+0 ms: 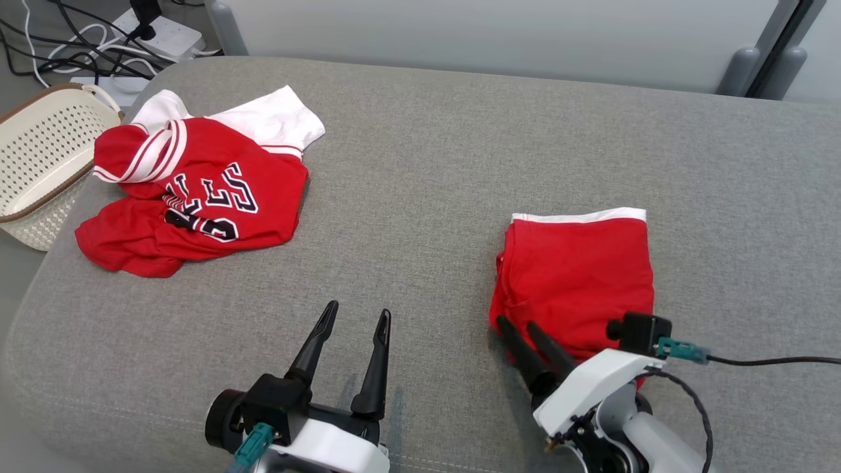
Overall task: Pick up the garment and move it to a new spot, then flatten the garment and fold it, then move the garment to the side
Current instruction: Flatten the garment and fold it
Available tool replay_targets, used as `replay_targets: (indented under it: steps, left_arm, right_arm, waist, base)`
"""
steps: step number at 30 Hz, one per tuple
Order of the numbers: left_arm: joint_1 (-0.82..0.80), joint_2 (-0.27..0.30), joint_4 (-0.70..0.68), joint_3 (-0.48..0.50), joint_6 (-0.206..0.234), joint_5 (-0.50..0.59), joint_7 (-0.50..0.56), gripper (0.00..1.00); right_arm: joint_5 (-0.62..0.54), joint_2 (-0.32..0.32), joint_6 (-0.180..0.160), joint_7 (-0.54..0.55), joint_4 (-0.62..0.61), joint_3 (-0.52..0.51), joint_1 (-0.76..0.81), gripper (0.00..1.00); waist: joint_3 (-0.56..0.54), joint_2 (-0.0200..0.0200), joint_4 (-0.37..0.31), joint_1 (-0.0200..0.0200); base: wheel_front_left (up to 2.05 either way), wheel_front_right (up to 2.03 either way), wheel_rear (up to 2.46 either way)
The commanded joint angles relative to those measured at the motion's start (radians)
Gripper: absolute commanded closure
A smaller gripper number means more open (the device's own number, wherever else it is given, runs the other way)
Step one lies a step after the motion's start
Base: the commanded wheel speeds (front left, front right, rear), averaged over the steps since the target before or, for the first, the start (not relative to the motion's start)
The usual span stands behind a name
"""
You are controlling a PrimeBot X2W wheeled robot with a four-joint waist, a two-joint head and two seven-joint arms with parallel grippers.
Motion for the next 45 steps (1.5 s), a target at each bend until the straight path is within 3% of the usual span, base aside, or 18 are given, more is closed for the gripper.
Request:
replay_targets:
  steps: [1, 11, 19, 25, 28, 36, 45]
  left_arm:
    - [-0.015, 0.002, -0.028, 0.034, 0.004, 0.004, -0.006, 0.00]
    - [-0.004, 0.002, -0.024, 0.053, 0.003, 0.010, -0.006, 0.00]
    - [0.000, 0.002, -0.032, 0.084, 0.004, 0.012, -0.006, 0.00]
    - [-0.007, 0.002, -0.043, 0.115, 0.018, 0.000, -0.006, 0.00]
    - [-0.007, 0.002, -0.046, 0.133, 0.024, -0.004, -0.006, 0.00]
    - [0.009, 0.002, -0.063, 0.185, 0.032, -0.006, -0.006, 0.00]
    - [0.055, 0.002, -0.061, 0.207, 0.015, 0.008, -0.006, 0.00]
  right_arm:
    - [0.008, 0.016, 0.001, 0.004, -0.034, 0.025, 0.008, 0.00]
    - [0.013, 0.006, 0.001, 0.025, -0.137, 0.097, 0.046, 0.00]
    - [-0.188, -0.092, 0.001, -0.092, -0.184, 0.041, 0.007, 0.00]
    - [-0.403, -0.122, 0.001, -0.145, -0.153, -0.088, -0.014, 0.00]
    - [-0.478, -0.105, 0.001, -0.153, -0.148, -0.170, 0.002, 0.00]
    - [-0.644, -0.084, 0.001, -0.156, -0.250, -0.334, 0.087, 0.00]
    - [-0.707, -0.082, 0.001, -0.157, -0.342, -0.400, 0.227, 0.00]
  waist:
    - [-0.002, 0.0000, -0.003, 0.0000]
    - [-0.024, 0.0000, -0.043, 0.0000]
    - [-0.044, 0.0000, -0.110, 0.0000]
    - [-0.056, 0.0000, -0.174, 0.0000]
    - [-0.066, 0.0000, -0.204, 0.0000]
    - [-0.077, 0.0000, -0.258, 0.0000]
    - [-0.103, 0.0000, -0.264, 0.0000]
  base:
    - [0.00, 0.00, 0.00]
    - [0.00, 0.00, 0.00]
    - [0.00, 0.00, 0.00]
    - [0.00, 0.00, 0.00]
    - [0.00, 0.00, 0.00]
    - [0.00, 0.00, 0.00]
    - [0.00, 0.00, 0.00]
